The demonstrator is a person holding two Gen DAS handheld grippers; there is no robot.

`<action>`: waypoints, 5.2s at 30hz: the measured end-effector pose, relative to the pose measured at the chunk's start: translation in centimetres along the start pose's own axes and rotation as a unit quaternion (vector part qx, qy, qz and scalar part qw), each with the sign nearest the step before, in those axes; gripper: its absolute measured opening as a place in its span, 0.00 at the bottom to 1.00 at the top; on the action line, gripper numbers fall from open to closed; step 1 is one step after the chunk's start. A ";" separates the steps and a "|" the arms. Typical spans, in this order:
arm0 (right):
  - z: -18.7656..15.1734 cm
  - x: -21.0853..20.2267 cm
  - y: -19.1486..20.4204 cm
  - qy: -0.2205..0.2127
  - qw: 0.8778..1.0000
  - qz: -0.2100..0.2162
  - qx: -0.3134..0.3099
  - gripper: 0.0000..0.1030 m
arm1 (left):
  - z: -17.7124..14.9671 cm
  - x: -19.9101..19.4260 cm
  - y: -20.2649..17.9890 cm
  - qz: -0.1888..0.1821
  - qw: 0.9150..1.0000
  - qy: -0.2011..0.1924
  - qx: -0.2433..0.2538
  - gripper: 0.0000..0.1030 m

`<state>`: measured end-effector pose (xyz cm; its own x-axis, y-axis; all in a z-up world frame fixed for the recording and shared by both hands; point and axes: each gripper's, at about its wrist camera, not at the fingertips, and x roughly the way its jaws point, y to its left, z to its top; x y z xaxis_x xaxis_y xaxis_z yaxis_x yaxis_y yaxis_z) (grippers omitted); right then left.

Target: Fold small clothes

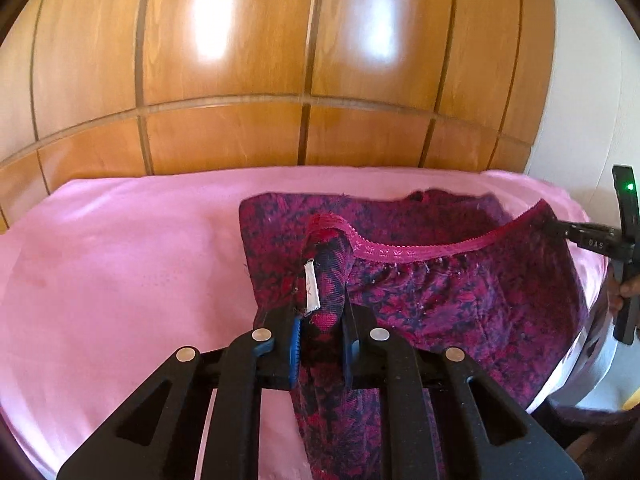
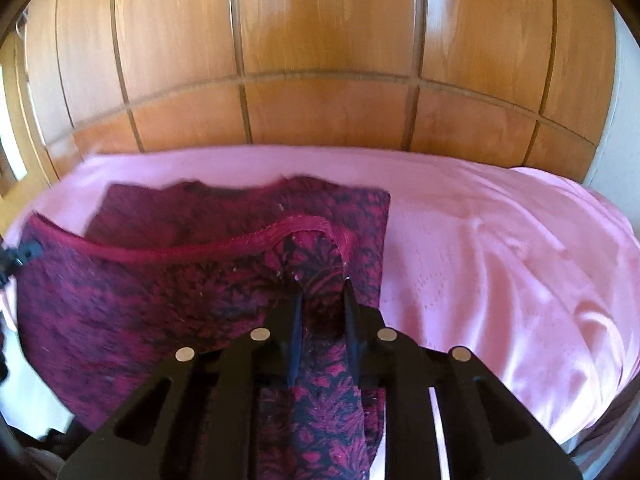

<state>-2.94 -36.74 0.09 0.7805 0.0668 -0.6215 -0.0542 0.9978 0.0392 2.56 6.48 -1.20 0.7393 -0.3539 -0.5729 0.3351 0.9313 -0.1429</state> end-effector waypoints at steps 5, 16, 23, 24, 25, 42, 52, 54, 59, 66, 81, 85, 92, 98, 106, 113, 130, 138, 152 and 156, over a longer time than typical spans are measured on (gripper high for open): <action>2.9 0.7 0.0 -0.020 1.000 0.010 0.017 0.17 | 2.4 1.7 1.1 0.005 1.000 -0.008 -0.012 0.13; 9.3 9.6 -0.9 -0.011 0.998 -0.032 0.046 0.16 | 8.5 11.9 4.4 0.044 0.998 0.032 -0.021 0.13; 10.7 15.7 -1.0 0.015 0.996 -0.076 0.037 0.16 | 10.0 17.8 5.2 0.074 0.995 0.068 -0.008 0.13; 10.6 16.6 -1.1 0.026 0.996 -0.081 0.038 0.16 | 9.9 18.7 5.4 0.075 0.994 0.077 -0.011 0.13; 10.4 17.7 -1.4 0.040 0.995 -0.084 0.043 0.16 | 9.7 19.9 5.8 0.074 0.993 0.092 -0.018 0.13; 9.3 12.5 -2.9 0.012 0.994 -0.071 0.082 0.80 | 5.7 14.3 9.3 0.017 0.985 0.078 -0.151 0.40; 1.8 5.6 3.1 0.027 0.996 0.086 0.029 0.86 | -3.4 4.6 6.7 -0.144 0.970 0.079 -0.181 0.53; 0.7 5.5 3.7 0.035 0.995 0.089 0.029 0.86 | -4.7 3.8 5.7 -0.159 0.967 0.086 -0.178 0.55; -0.6 6.7 4.2 0.041 0.996 0.074 0.036 0.88 | -6.3 3.8 3.8 -0.161 0.969 0.089 -0.166 0.31; -0.6 8.0 3.9 0.059 0.995 0.070 0.037 0.89 | -5.3 2.2 5.2 -0.114 0.981 0.093 -0.126 0.09; -0.7 3.3 1.9 0.026 0.998 0.043 0.043 0.89 | -2.0 0.1 0.6 -0.047 0.994 0.030 -0.092 0.12; -2.1 1.3 -1.6 0.029 0.997 0.009 0.075 0.85 | -2.2 3.2 -2.1 -0.060 0.995 0.058 -0.062 0.12; -5.5 3.1 -3.5 0.082 0.992 0.008 0.099 0.50 | -2.6 7.3 -4.3 -0.042 0.994 0.094 -0.026 0.12; -4.4 0.4 -4.5 0.073 0.994 0.006 0.075 0.14 | -2.4 8.3 -3.8 -0.032 0.992 0.114 -0.038 0.12; -6.9 2.1 -5.9 0.102 0.990 -0.009 0.094 0.26 | -2.3 8.1 -5.1 0.011 0.993 0.119 -0.014 0.14; -4.7 0.0 -5.2 0.068 0.993 -0.045 0.084 0.50 | -0.2 6.2 -6.4 0.042 0.997 0.068 0.013 0.57; 3.4 10.3 1.1 0.057 0.997 -0.027 0.033 0.70 | 0.7 5.2 -3.9 0.094 0.994 0.053 0.005 0.57; 2.7 11.6 0.5 0.039 0.998 -0.028 0.036 0.74 | 1.3 4.6 -1.1 0.109 0.993 0.044 -0.026 0.57; 2.1 11.0 0.5 0.024 0.999 -0.025 0.036 0.75 | 2.5 4.2 3.3 0.134 0.988 0.040 -0.065 0.57; 2.1 11.0 0.5 0.022 0.999 -0.026 0.035 0.75 | 2.8 4.6 3.3 0.134 0.988 0.042 -0.057 0.57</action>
<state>6.93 -35.51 -5.07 0.7526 0.0167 -0.6582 0.0305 0.9977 0.0602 8.66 7.74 -2.06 0.7396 -0.0885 -0.6672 0.0616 0.9961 -0.0638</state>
